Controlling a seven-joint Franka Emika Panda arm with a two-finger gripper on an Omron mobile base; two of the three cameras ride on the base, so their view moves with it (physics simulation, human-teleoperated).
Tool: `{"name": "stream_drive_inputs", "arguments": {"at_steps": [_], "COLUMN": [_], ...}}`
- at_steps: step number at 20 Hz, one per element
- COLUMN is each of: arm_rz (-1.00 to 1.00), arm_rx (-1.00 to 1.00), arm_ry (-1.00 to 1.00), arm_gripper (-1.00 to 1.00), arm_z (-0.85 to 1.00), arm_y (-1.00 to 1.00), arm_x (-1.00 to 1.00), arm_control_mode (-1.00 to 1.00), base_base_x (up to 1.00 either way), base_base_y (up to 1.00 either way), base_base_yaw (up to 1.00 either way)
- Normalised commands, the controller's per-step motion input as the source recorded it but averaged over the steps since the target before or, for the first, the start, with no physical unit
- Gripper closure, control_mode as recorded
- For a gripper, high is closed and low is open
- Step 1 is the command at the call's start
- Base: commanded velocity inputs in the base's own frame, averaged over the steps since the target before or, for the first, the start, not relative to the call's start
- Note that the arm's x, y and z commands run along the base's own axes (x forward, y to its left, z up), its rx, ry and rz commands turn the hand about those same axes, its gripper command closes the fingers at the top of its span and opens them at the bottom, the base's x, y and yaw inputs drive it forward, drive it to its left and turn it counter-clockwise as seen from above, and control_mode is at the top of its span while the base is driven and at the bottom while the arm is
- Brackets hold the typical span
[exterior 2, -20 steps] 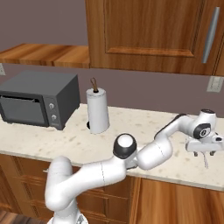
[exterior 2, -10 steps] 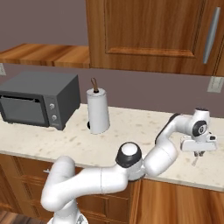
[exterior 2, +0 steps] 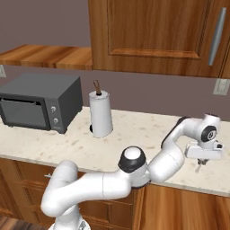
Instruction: Organize the utensils by type. Pick up the wooden spoons from the counter and place them in the open cabinet. Then pick up the metallic utensils from the counter and place them in the open drawer.
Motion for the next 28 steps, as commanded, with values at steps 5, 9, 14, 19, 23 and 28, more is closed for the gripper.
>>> {"name": "stream_drive_inputs", "arguments": {"at_steps": [5,9,14,19,23,28], "arm_rz": [0.00,0.00,-0.11,-0.23,-0.28,-0.31], "arm_rx": [0.19,0.11,0.04,0.00,0.00,0.00], "arm_ry": [0.00,-0.03,-0.02,-0.08,-0.12,-0.10], "arm_gripper": [1.00,1.00,1.00,1.00,1.00,1.00], "arm_z": [0.14,0.15,0.14,0.05,0.00,0.00], "arm_y": [-0.26,-0.30,-0.26,-0.15,0.00,-0.01], "arm_x": [-0.26,-0.52,-0.53,-0.59,-0.56,-0.55], "arm_control_mode": [-1.00,-1.00,-1.00,-1.00,-1.00,-1.00], "base_base_x": [0.00,0.00,0.00,0.00,0.00,0.00], "base_base_y": [0.00,0.00,0.00,0.00,0.00,0.00], "base_base_yaw": [0.00,0.00,0.00,0.00,0.00,0.00]}}
